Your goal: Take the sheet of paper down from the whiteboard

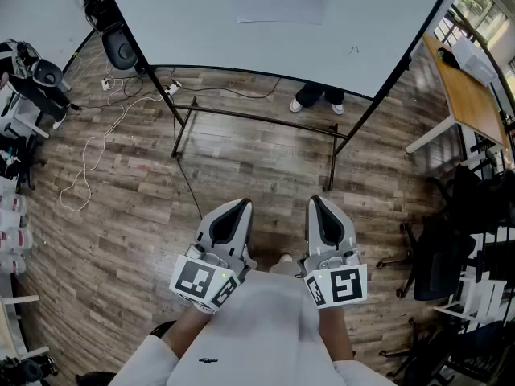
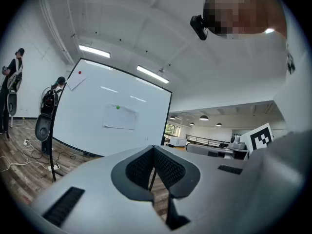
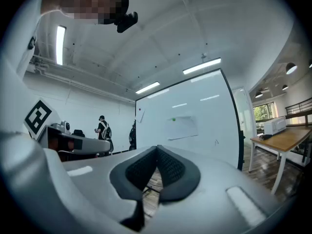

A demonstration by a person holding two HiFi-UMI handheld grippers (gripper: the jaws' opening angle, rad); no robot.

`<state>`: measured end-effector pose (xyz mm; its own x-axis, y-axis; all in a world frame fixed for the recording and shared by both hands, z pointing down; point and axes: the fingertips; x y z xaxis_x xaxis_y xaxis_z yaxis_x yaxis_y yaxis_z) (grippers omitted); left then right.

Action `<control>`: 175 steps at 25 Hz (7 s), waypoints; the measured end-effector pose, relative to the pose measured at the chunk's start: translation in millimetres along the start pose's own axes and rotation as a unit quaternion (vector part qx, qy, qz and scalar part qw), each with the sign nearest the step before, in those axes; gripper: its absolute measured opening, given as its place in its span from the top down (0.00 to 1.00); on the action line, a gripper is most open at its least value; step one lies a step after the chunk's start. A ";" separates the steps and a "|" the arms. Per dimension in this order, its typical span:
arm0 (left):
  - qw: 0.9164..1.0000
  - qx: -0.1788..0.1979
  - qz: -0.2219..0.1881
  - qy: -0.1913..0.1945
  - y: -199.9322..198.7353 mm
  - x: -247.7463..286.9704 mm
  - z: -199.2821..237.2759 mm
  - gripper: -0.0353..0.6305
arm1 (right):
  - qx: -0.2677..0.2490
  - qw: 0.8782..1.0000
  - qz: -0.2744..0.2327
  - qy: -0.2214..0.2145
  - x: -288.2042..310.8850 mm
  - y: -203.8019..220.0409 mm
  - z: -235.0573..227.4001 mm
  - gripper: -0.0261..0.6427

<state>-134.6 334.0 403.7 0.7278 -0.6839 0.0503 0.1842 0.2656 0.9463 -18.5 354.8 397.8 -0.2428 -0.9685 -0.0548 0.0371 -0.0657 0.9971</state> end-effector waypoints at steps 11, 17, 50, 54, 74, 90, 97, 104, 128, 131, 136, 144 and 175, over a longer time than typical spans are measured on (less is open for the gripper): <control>1.000 -0.007 0.006 0.016 -1.9 6.0 21.7 0.94 | 0.023 0.999 -0.014 0.022 14.7 3.5 1.9 0.96; 0.999 -0.012 0.010 0.029 -6.3 10.7 43.9 0.94 | 0.017 0.999 -0.014 0.029 31.8 7.9 8.7 0.96; 1.000 -0.001 -0.010 0.000 -108.0 322.4 216.9 0.94 | 0.010 1.000 -0.005 0.005 350.7 35.7 -179.1 0.95; 1.000 -0.006 -0.019 -0.020 -115.9 354.8 236.2 0.94 | -0.007 1.000 -0.016 -0.010 395.0 29.4 -207.3 0.95; 0.999 -0.017 -0.038 0.005 -144.1 423.9 260.3 0.94 | -0.023 1.000 -0.008 0.019 448.5 26.9 -251.6 0.94; 0.999 -0.007 -0.048 -0.019 -147.8 441.0 248.4 0.94 | -0.080 0.997 -0.022 -0.007 484.9 7.1 -299.1 0.74; 0.998 -0.006 -0.048 -0.031 -148.6 439.3 250.5 0.94 | -0.067 0.998 -0.005 -0.010 496.3 18.0 -299.2 0.94; 0.998 -0.002 -0.048 -0.039 -145.5 441.0 251.7 0.94 | -0.065 0.998 -0.001 -0.017 492.8 17.5 -296.6 0.94; 0.979 0.063 -0.141 -0.133 -243.0 484.2 281.0 0.76 | -0.040 0.999 -0.017 -0.018 487.9 6.1 -291.4 0.94; 0.974 0.073 -0.154 -0.150 -256.2 488.1 287.3 0.74 | -0.042 0.999 -0.017 -0.020 487.7 3.8 -291.0 0.94; 0.971 0.088 -0.162 -0.155 -271.4 494.1 288.3 0.72 | -0.038 0.999 -0.020 -0.022 487.1 2.8 -288.1 0.94; 0.970 0.098 -0.147 -0.165 -271.1 510.3 294.2 0.71 | -0.038 0.999 -0.025 -0.025 485.2 -1.9 -287.2 0.94; 0.984 0.072 -0.112 -0.121 -237.8 482.1 278.5 0.76 | 0.008 0.999 -0.044 -0.018 473.9 -3.1 -283.3 0.95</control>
<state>-11.5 -248.1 291.8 0.4972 -0.8610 -0.1070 0.2143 0.0024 0.9768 140.9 -172.0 354.0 -0.2784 -0.9500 -0.1414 -0.0009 -0.1470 0.9891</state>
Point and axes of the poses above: the fingertips, and each gripper's own axes: x forward along the fingers, z to its left, y out of its underside, and after that the axes turned 6 degrees about -x, right-handed
